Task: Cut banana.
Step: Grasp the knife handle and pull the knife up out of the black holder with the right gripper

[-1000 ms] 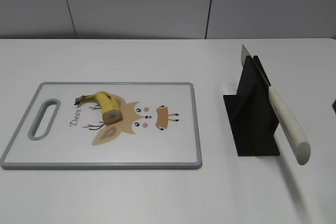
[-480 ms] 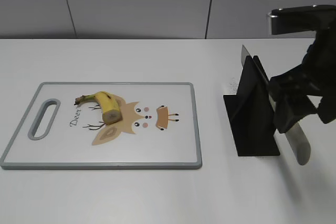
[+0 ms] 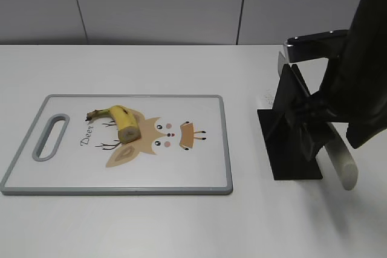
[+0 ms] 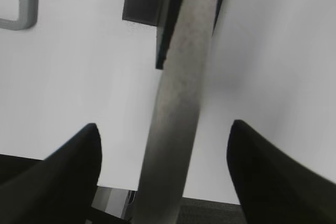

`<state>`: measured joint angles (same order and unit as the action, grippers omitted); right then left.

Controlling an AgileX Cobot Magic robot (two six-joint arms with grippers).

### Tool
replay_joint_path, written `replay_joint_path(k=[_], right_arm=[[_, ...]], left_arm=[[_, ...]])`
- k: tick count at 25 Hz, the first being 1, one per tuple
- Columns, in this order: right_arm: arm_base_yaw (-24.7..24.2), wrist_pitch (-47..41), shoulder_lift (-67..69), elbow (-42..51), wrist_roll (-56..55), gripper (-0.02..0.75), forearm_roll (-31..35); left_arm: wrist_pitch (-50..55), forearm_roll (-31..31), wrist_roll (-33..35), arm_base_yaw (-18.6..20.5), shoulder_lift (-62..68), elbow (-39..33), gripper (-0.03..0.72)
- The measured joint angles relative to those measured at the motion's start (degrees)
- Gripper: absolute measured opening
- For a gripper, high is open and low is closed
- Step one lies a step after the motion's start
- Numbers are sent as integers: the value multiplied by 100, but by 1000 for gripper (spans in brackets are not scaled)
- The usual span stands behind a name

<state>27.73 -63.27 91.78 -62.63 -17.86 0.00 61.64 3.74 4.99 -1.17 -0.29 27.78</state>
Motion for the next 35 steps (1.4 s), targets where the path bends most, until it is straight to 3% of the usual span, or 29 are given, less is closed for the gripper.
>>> replay_joint_path(k=[7,16,20,24,35], right_arm=[[0,167,273,0,-98,498,-78],[0,210,414,0,-312,457,-83],[0,210,414,0,-433,351,-74],[0,167,414,0,-490,181,-73],[-15,71,367,0,-644,170,-68]], left_arm=[[2,0,0,0,0,0,589],[2,0,0,0,0,0,589],[2,0,0,0,0,0,589],[2,0,0,0,0,0,589],[2,0,0,0,0,0,589]])
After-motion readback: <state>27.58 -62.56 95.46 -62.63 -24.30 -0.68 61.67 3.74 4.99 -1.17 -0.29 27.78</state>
